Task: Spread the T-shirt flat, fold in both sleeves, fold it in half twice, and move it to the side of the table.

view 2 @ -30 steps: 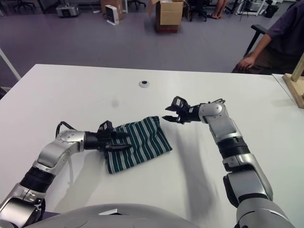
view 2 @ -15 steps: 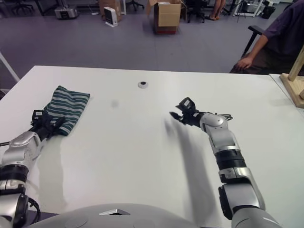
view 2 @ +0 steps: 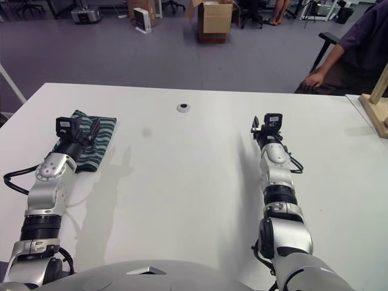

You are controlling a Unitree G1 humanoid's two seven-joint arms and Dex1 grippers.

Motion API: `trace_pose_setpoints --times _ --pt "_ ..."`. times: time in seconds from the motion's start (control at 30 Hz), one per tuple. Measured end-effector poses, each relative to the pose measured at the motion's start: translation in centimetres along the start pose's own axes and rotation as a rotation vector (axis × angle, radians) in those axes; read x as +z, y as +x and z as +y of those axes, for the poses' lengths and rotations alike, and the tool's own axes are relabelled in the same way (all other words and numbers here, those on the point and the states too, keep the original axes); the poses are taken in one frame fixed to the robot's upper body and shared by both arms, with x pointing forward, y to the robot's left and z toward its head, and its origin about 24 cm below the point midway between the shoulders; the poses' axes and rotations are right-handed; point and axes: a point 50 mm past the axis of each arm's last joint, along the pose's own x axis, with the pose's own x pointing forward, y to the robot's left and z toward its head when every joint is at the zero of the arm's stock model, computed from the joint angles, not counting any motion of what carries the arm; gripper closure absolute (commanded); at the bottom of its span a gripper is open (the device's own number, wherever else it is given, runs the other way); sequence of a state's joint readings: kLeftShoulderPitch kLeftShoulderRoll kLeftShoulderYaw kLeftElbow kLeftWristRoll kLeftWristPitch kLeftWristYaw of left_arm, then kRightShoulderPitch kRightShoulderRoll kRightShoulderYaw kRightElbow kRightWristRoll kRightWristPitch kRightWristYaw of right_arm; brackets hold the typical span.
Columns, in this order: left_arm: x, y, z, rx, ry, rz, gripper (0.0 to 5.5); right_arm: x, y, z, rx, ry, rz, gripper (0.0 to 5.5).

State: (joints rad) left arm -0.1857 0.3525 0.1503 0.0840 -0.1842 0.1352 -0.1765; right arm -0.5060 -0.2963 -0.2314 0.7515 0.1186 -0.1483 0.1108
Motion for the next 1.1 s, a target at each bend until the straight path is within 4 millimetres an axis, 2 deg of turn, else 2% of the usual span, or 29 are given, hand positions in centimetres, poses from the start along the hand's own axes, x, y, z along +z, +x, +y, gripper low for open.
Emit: trace_pose_setpoints --times 0.17,0.37,0.73,1.1 --pt "1.0 1.2 -0.1 0.031 -0.013 -0.042 2.77 -0.2 -0.2 2.5 0.099 0.17 -0.06 3.33" --pt "1.4 1.6 -0.9 0.023 -0.009 -0.069 2.77 0.1 -0.3 3.8 0.159 0.271 -0.098 3.33" --pt "1.0 1.3 -1.8 0.008 0.068 -0.061 2.77 0.4 -0.4 4.3 0.171 0.317 -0.116 3.33" --pt "1.0 1.4 -2.5 -0.001 0.098 -0.068 2.77 0.3 -0.5 3.5 0.159 0.264 -0.107 3.33"
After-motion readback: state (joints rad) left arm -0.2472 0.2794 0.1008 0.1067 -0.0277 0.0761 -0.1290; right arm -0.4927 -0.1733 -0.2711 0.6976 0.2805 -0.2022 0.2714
